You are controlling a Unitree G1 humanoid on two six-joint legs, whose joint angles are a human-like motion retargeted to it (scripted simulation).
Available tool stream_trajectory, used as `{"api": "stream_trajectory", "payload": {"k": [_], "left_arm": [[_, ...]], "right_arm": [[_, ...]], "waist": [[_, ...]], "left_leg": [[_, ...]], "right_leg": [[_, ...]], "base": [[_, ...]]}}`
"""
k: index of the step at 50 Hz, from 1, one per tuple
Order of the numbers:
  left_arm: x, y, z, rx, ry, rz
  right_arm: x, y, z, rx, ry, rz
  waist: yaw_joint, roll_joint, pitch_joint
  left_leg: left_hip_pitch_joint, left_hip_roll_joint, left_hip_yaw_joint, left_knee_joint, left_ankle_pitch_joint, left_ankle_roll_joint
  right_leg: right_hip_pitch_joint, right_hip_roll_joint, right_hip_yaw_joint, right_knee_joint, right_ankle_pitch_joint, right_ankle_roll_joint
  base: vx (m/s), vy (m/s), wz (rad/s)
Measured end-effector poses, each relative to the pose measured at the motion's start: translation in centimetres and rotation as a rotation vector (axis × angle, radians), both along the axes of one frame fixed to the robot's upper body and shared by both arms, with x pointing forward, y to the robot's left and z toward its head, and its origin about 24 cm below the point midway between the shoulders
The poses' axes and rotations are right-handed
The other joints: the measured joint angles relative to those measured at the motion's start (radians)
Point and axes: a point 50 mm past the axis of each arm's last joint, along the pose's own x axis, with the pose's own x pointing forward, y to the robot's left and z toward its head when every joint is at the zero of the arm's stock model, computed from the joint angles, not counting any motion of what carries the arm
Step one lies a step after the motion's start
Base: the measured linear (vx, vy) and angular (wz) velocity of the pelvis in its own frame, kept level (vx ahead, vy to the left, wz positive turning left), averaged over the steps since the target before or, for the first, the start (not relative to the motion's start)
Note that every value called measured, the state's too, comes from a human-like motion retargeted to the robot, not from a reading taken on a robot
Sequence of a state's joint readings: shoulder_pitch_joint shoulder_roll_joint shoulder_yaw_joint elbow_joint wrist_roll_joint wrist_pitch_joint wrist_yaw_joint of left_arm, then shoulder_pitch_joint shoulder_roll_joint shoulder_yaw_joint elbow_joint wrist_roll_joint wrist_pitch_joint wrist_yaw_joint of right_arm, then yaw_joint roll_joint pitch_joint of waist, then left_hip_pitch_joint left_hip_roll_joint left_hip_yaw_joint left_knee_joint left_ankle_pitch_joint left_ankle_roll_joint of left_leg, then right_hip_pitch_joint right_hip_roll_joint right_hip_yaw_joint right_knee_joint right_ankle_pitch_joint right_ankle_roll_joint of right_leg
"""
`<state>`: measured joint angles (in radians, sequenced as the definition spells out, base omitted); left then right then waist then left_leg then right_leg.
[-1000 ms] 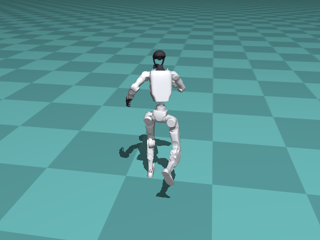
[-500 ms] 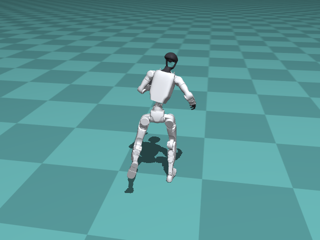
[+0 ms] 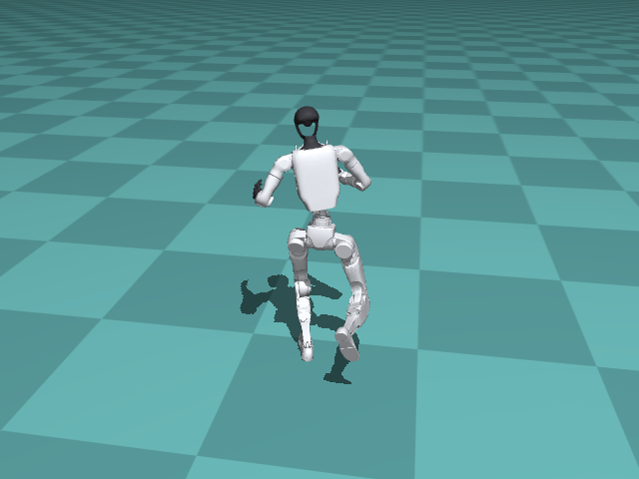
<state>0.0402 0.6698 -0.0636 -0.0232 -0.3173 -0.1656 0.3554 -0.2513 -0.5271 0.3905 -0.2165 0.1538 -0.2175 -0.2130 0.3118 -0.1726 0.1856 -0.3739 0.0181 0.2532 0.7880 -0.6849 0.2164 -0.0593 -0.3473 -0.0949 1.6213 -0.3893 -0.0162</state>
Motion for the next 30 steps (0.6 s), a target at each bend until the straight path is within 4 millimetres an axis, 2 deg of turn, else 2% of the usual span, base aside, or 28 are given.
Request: {"api": "stream_trajectory", "payload": {"k": [2, 3, 5, 7, 10, 12, 13, 15, 17, 18, 20, 22, 23, 24, 25, 27, 28, 30], "left_arm": [[4.3, -4.7, 6.1, -0.008, -0.281, -0.129], [5.4, -7.1, 9.3, -0.01, -0.416, -0.196], [5.7, -10.9, 15.4, 0.01, -0.662, -0.316], [4.7, -13.3, 20.2, 0.04, -0.85, -0.415], [2.5, -15.5, 25.4, 0.101, -1.051, -0.536], [1.1, -16.4, 27.8, 0.066, -1.141, -0.604], [0.6, -16.8, 28.8, -0.026, -1.162, -0.658], [0.2, -17.3, 29.5, -0.337, -1.119, -0.824], [0.8, -16.6, 28.4, -0.649, -1.006, -0.959], [1.3, -15.8, 27.3, -0.731, -0.964, -0.971], [2.7, -13.3, 24.1, -0.702, -0.91, -0.841], [4.6, -9.9, 18.2, -0.52, -0.757, -0.512], [5.2, -8.1, 13.9, -0.464, -0.614, -0.348], [5.2, -6.7, 9.1, -0.46, -0.444, -0.214], [4.2, -5.4, 3.9, -0.481, -0.263, -0.091], [0.2, -3.6, -4.2, -0.542, 0.043, 0.049], [-2.3, -2.9, -6.4, -0.517, 0.146, 0.076], [-6.4, -1.8, -7.9, -0.405, 0.276, 0.042]], "right_arm": [[-1.7, -2.6, -4.6, 0.024, 0.199, -0.044], [-3.0, -4.0, -5.9, 0.034, 0.268, -0.052], [-5.9, -6.8, -7.5, -0.023, 0.378, -0.072], [-8.6, -9.7, -8.4, -0.142, 0.49, -0.104], [-12.7, -14.0, -9.0, -0.298, 0.666, -0.189], [-15.4, -16.7, -9.3, -0.363, 0.797, -0.273], [-16.8, -18.1, -9.1, -0.387, 0.858, -0.324], [-19.0, -20.7, -8.5, -0.424, 0.954, -0.435], [-20.2, -22.6, -8.0, -0.447, 0.99, -0.545], [-20.4, -23.3, -8.0, -0.444, 0.991, -0.595], [-20.1, -24.2, -8.4, -0.401, 0.963, -0.673], [-17.6, -24.4, -9.4, -0.357, 0.872, -0.721], [-15.6, -24.3, -9.7, -0.348, 0.809, -0.739], [-12.8, -23.8, -9.9, -0.328, 0.736, -0.745], [-9.4, -22.8, -9.9, -0.306, 0.657, -0.742], [-3.1, -18.3, -8.8, -0.092, 0.502, -0.661], [-0.6, -15.4, -7.5, 0.042, 0.421, -0.578], [2.4, -10.0, -2.9, 0.182, 0.237, -0.373]], "waist": [[-0.126, 0.004, -0.03], [-0.207, 0.024, -0.05], [-0.375, 0.09, -0.083], [-0.527, 0.168, -0.097], [-0.713, 0.257, -0.092], [-0.801, 0.255, -0.082], [-0.834, 0.242, -0.067], [-0.869, 0.208, -0.036], [-0.871, 0.189, -0.008], [-0.866, 0.185, 0.007], [-0.842, 0.193, 0.047], [-0.793, 0.239, 0.113], [-0.763, 0.26, 0.149], [-0.735, 0.269, 0.175], [-0.708, 0.271, 0.197], [-0.608, 0.245, 0.196], [-0.537, 0.228, 0.185], [-0.368, 0.195, 0.151]], "left_leg": [[0.066, -0.013, -0.051, -0.032, -0.02, -0.013], [0.105, -0.009, -0.09, -0.066, -0.012, -0.026], [0.195, 0.022, -0.177, -0.159, 0.047, -0.076], [0.298, 0.08, -0.258, -0.281, 0.175, -0.148], [0.451, 0.154, -0.371, -0.456, 0.43, -0.243], [0.548, 0.162, -0.406, -0.512, 0.544, -0.281], [0.603, 0.17, -0.397, -0.522, 0.572, -0.291], [0.686, 0.203, -0.322, -0.461, 0.562, -0.289], [0.7, 0.247, -0.253, -0.263, 0.484, -0.265], [0.684, 0.263, -0.246, -0.127, 0.435, -0.248], [0.618, 0.293, -0.267, 0.18, 0.332, -0.2], [0.519, 0.341, -0.294, 0.475, 0.226, -0.157], [0.471, 0.353, -0.302, 0.6, 0.178, -0.143], [0.413, 0.342, -0.306, 0.701, 0.138, -0.128], [0.349, 0.32, -0.306, 0.792, 0.102, -0.114], [0.216, 0.226, -0.276, 0.859, 0.051, -0.078], [0.146, 0.171, -0.255, 0.853, 0.033, -0.062], [0.001, 0.075, -0.212, 0.766, 0.018, -0.034]], "right_leg": [[-0.164, 0.021, -0.018, 0.053, -0.036, -0.005], [-0.235, 0.027, -0.052, 0.033, -0.048, -0.01], [-0.345, 0.042, -0.141, -0.093, -0.062, -0.016], [-0.404, 0.092, -0.214, -0.341, -0.03, 0.001], [-0.403, 0.172, -0.255, -0.866, 0.111, 0.08], [-0.357, 0.154, -0.249, -1.219, 0.187, 0.145], [-0.329, 0.134, -0.236, -1.364, 0.19, 0.175], [-0.301, 0.088, -0.177, -1.538, 0.123, 0.22], [-0.28, 0.04, -0.165, -1.577, 0.093, 0.239], [-0.263, 0.016, -0.196, -1.563, 0.137, 0.242], [-0.249, -0.007, -0.255, -1.446, 0.279, 0.222], [-0.307, 0.027, -0.255, -1.169, 0.206, 0.185], [-0.331, 0.044, -0.248, -1.031, 0.123, 0.167], [-0.345, 0.053, -0.24, -0.932, 0.057, 0.15], [-0.354, 0.059, -0.231, -0.853, 0.0, 0.133], [-0.336, 0.073, -0.204, -0.812, -0.048, 0.092], [-0.325, 0.08, -0.186, -0.811, -0.057, 0.073], [-0.297, 0.088, -0.151, -0.838, -0.053, 0.059]], "base": [[1.42, 0.05, 1.47], [1.43, -0.01, 1.68], [1.45, -0.1, 1.74], [1.48, -0.25, 1.67], [1.5, -0.41, 1.67], [1.51, -0.56, 1.68], [1.51, -0.65, 1.58], [1.49, -0.71, 1.27], [1.39, -0.74, 0.69], [1.31, -0.71, 0.33], [1.21, -0.65, -0.01], [1.08, -0.55, -0.54], [1.01, -0.47, -0.77], [0.96, -0.4, -0.83], [0.91, -0.33, -0.89], [0.84, -0.25, -1.07], [0.79, -0.18, -1.19], [0.77, -0.11, -1.01]]}}
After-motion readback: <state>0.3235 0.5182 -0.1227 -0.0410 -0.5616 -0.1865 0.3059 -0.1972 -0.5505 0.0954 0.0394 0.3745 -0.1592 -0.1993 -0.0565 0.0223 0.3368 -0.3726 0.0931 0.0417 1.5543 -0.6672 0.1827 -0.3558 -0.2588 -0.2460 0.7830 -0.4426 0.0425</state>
